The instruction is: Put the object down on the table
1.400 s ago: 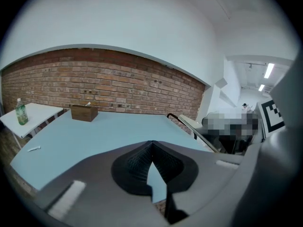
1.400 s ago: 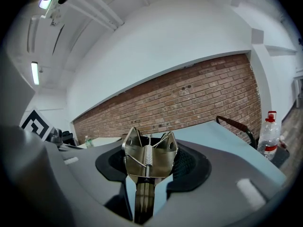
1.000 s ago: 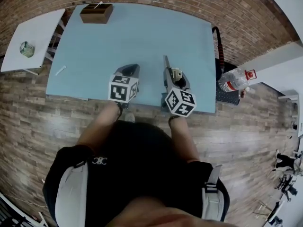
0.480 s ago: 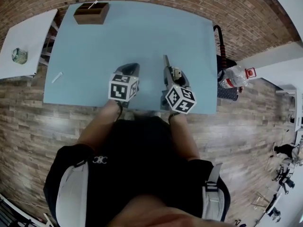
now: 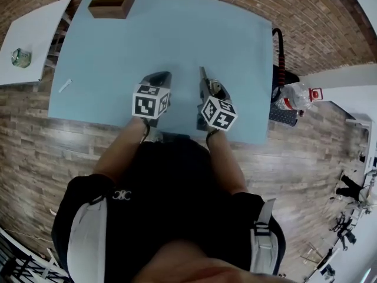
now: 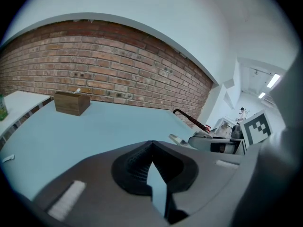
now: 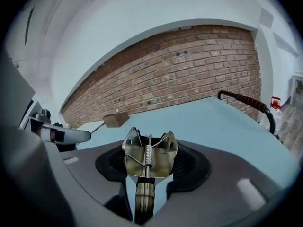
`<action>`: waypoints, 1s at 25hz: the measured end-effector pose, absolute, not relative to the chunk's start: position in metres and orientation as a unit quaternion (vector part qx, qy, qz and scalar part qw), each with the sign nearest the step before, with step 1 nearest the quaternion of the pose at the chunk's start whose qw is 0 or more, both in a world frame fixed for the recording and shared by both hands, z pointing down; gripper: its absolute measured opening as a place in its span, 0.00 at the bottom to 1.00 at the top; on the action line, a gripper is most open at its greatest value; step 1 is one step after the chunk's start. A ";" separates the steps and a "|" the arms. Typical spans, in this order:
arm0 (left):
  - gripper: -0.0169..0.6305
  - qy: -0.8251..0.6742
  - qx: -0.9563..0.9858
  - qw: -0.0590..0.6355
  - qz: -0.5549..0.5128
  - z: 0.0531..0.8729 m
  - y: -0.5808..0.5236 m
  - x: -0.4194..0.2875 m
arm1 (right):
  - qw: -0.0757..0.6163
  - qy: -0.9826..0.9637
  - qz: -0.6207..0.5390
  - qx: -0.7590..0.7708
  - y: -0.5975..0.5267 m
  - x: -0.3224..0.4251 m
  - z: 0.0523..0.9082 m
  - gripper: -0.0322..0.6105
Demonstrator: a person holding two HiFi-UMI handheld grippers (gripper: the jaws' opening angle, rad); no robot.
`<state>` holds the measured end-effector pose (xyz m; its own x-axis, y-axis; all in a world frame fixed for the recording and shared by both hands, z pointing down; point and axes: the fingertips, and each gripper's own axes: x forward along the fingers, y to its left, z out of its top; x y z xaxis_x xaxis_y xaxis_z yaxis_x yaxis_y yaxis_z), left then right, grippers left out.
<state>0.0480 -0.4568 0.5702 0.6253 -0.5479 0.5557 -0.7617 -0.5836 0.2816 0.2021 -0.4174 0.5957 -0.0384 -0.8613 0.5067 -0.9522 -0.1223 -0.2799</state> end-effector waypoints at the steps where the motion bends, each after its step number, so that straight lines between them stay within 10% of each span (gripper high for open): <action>1: 0.03 -0.382 0.863 0.255 0.211 0.572 -0.457 0.050 | 0.084 -0.661 0.298 0.683 -0.420 0.202 0.602 0.40; 25: 0.03 -0.427 0.817 0.295 0.250 0.613 -0.450 0.063 | 0.164 -0.700 0.372 0.587 -0.419 0.189 0.714 0.41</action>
<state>0.0634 -0.4500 0.6130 0.5104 -0.5511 0.6601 -0.8457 -0.4607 0.2693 0.1888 -0.4190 0.7136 -0.2576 -0.6996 0.6665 -0.9439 0.0348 -0.3284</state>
